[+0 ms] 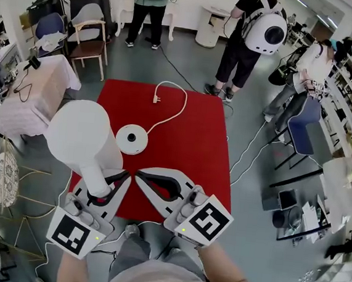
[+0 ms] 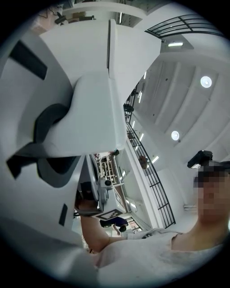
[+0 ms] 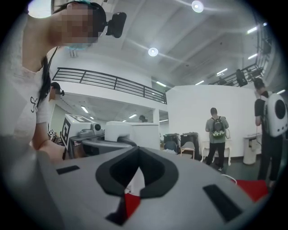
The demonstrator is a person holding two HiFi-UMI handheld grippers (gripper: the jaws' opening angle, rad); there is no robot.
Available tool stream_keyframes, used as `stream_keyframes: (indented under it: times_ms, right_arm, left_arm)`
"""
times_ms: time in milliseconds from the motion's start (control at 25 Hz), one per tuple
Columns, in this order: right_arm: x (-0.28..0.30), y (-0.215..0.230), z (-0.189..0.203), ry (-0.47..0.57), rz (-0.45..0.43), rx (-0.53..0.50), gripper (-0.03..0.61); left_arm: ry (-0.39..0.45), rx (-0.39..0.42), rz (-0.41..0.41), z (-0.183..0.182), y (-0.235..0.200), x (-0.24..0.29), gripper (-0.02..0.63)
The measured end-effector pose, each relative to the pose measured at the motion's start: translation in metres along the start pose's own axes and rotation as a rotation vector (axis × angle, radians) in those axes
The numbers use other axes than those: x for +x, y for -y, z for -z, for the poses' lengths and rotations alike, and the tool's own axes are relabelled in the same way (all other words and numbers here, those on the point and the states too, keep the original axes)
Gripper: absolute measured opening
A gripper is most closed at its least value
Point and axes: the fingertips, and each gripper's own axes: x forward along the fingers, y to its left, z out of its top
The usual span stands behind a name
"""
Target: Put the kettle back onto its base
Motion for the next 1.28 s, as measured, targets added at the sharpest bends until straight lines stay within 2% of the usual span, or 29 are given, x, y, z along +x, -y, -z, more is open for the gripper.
stream_keyframes:
  times_ms: [200,680,920,1120,1280]
  right_arm:
    - [0.022,0.015,0.011,-0.018,0.053,0.015,0.008]
    - [0.033,0.045,0.045,-0.07,0.208,0.034,0.008]
    - [0.035,0.056,0.063,-0.077,0.253,0.053,0.008]
    - [0.037,0.062,0.077,-0.098,0.277,0.055,0.008]
    - [0.042,0.069,0.091,-0.11,0.302,0.064,0.008]
  left_arm:
    - [-0.009,0.019,0.079,0.014,-0.024,0.009,0.018]
    - [-0.014,-0.016,0.24,0.063,-0.059,0.05,0.018]
    - [0.0,0.043,0.329,0.094,-0.059,0.073,0.018]
    - [0.009,-0.004,0.372,0.109,-0.064,0.088,0.018]
    - [-0.001,0.004,0.404,0.126,-0.069,0.097,0.018]
